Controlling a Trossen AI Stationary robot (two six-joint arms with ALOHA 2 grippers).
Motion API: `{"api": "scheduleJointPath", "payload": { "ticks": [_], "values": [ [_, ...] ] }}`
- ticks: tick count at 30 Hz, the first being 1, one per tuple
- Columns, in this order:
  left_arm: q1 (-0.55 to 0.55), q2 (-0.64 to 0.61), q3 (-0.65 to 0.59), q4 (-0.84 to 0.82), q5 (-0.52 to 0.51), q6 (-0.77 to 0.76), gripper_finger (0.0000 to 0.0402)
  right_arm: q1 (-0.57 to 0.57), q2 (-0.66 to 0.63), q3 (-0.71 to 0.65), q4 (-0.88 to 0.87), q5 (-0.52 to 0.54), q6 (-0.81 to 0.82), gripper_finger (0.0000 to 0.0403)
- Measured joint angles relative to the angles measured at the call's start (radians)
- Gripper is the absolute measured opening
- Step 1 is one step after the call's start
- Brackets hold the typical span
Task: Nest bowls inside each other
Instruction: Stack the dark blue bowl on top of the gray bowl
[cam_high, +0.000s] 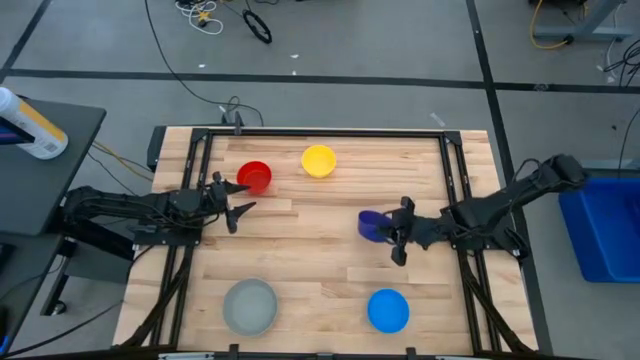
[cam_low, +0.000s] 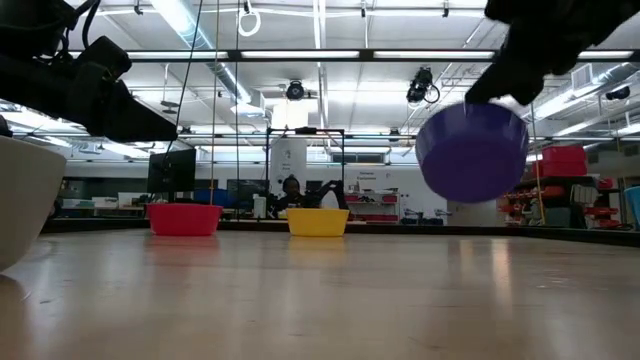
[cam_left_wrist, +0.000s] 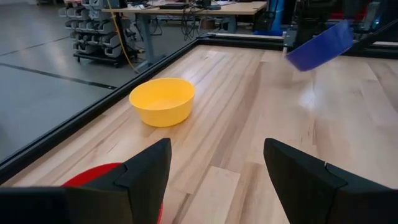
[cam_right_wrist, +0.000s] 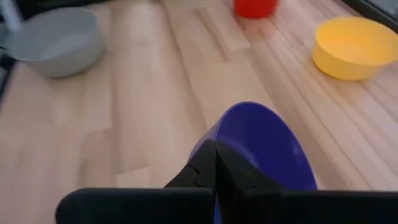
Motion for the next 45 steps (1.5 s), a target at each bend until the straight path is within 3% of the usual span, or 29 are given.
{"api": "scheduleJointPath", "payload": {
  "ticks": [10,27,33,39,45],
  "values": [
    [0.0,0.001,-0.016,0.02,-0.008,-0.01,0.0263,0.228,0.034,0.145,-0.15,0.147,0.148,0.0],
    [0.001,0.037,-0.019,0.027,-0.03,-0.037,0.0263,0.473,0.429,0.533,-0.391,0.225,0.468,0.0],
    [0.001,0.037,-0.02,0.026,-0.03,-0.04,0.0263,0.524,0.517,0.588,-0.456,0.273,0.552,0.0],
    [0.001,0.037,-0.02,0.026,-0.031,-0.041,0.0263,0.472,0.528,0.589,-0.462,0.274,0.486,0.0],
    [0.001,0.037,-0.021,0.027,-0.033,-0.037,0.0263,0.324,0.551,0.589,-0.232,0.167,0.159,0.0]
  ]
}}
